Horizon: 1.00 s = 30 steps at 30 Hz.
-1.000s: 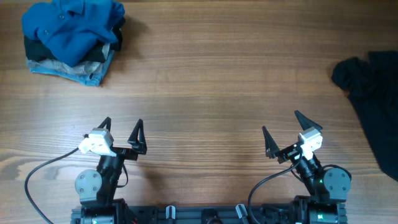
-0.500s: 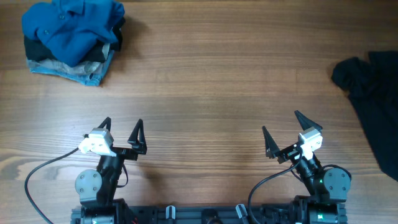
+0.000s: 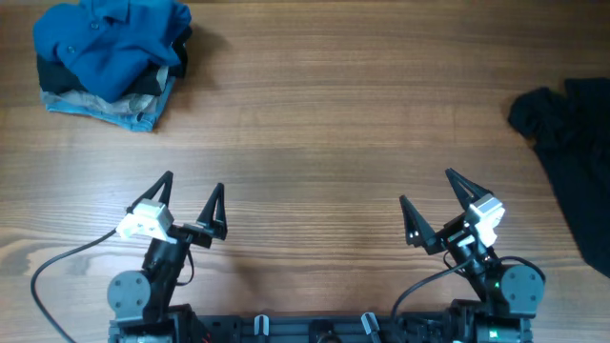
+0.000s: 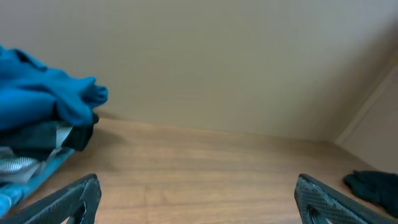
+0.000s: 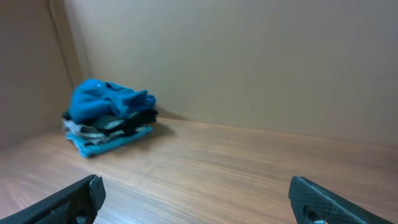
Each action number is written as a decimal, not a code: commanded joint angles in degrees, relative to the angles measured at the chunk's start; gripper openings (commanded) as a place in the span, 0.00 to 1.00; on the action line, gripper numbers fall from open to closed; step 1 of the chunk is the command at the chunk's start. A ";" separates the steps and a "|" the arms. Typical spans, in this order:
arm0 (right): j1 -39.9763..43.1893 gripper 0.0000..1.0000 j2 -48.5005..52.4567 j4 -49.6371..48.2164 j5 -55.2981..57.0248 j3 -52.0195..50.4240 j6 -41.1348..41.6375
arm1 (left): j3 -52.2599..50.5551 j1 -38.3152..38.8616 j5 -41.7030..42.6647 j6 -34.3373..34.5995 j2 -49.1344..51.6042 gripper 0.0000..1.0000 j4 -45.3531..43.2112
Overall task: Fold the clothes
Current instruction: 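Reach the right gripper to the black polo shirt at the right edge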
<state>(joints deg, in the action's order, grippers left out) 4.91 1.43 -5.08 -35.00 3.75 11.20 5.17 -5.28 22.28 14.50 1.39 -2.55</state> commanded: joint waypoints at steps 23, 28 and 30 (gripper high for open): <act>1.44 1.00 75.67 47.43 5.88 60.98 -8.26 | 62.90 0.31 -2.16 0.76 63.80 1.00 49.20; 4.00 1.00 85.05 44.76 17.53 62.73 -2.32 | 62.99 0.31 -2.19 0.74 65.79 1.00 49.55; 6.93 1.00 87.56 41.90 25.92 62.73 4.66 | 62.99 0.31 -2.21 0.74 65.81 1.00 49.48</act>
<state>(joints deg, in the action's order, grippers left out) 7.42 85.17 39.70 -23.97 65.06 6.13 66.87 -5.28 19.59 14.98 66.89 46.98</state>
